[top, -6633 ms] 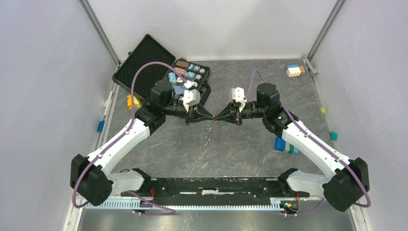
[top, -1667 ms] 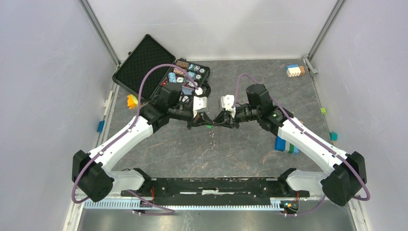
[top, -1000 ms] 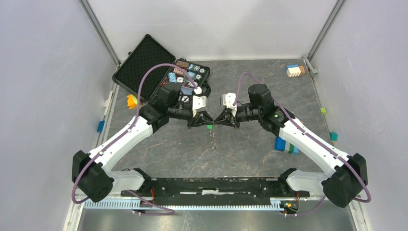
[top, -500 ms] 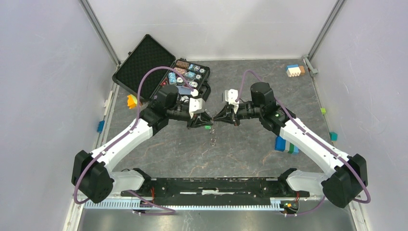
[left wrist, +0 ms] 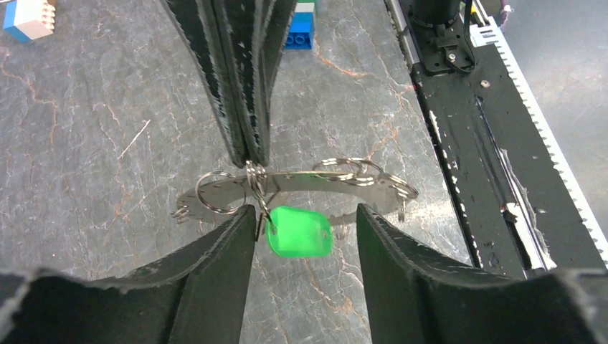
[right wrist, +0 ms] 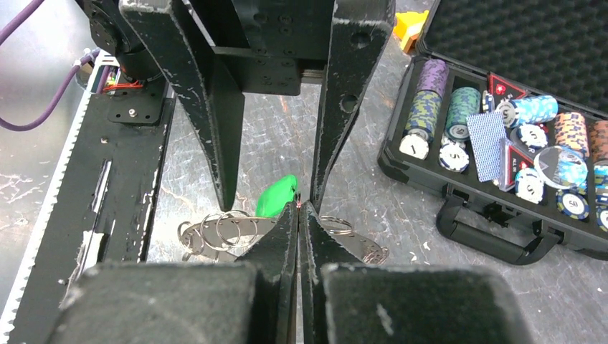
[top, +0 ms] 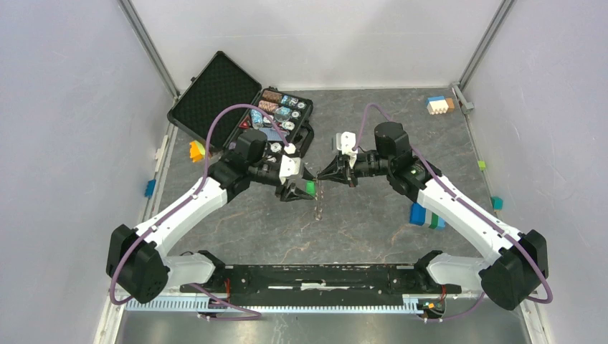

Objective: Put the keys on the keyring

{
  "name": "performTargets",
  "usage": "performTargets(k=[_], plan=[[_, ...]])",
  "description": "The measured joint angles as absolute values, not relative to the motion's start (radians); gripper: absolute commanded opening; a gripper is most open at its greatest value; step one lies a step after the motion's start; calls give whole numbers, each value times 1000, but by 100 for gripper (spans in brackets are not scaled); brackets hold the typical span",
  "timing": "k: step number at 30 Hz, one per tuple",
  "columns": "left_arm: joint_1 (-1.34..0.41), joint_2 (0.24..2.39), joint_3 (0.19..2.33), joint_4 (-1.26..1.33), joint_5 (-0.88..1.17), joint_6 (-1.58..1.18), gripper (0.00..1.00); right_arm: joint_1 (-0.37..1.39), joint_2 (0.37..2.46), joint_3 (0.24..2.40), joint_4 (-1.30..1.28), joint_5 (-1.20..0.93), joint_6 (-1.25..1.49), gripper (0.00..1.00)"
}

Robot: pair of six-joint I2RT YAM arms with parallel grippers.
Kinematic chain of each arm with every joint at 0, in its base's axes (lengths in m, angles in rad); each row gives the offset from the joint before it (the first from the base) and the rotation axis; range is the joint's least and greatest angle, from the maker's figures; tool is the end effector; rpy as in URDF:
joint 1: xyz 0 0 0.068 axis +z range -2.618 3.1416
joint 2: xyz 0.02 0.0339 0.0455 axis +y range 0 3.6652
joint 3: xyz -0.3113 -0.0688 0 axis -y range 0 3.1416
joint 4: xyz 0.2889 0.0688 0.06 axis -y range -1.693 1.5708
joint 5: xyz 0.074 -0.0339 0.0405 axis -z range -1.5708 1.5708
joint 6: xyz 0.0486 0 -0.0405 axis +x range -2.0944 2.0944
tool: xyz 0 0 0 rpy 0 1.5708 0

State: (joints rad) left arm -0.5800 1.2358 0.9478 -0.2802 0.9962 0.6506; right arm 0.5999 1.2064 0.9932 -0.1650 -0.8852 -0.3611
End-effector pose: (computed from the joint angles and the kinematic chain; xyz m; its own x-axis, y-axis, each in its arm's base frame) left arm 0.2255 -0.1965 0.3289 0.1807 0.2752 -0.9443 0.9805 -0.1254 0.1511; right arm 0.2276 0.2013 0.3632 0.0509 -0.2362 -0.9704 -0.9975 0.0353 -0.0610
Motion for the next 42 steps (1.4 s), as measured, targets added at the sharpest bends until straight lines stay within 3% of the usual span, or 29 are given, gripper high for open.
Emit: performTargets(k=[4, 16, 21, 24, 42], plan=[[-580, 1220, 939, -308, 995, 686, 59, 598, 1203, 993, -149, -891, -359, 0], [-580, 1190, 942, -312, 936, 704, 35, 593, 1201, 993, -136, -897, -360, 0], [-580, 1210, 966, -310, 936, 704, 12, 591, 1198, 992, -135, -898, -360, 0], [-580, 1234, 989, -308, 940, 699, 4, 590, 1197, 992, -135, -898, -360, 0], [-625, 1269, 1000, -304, 941, 664, 2, 584, 1192, 991, -131, -873, -336, 0]])
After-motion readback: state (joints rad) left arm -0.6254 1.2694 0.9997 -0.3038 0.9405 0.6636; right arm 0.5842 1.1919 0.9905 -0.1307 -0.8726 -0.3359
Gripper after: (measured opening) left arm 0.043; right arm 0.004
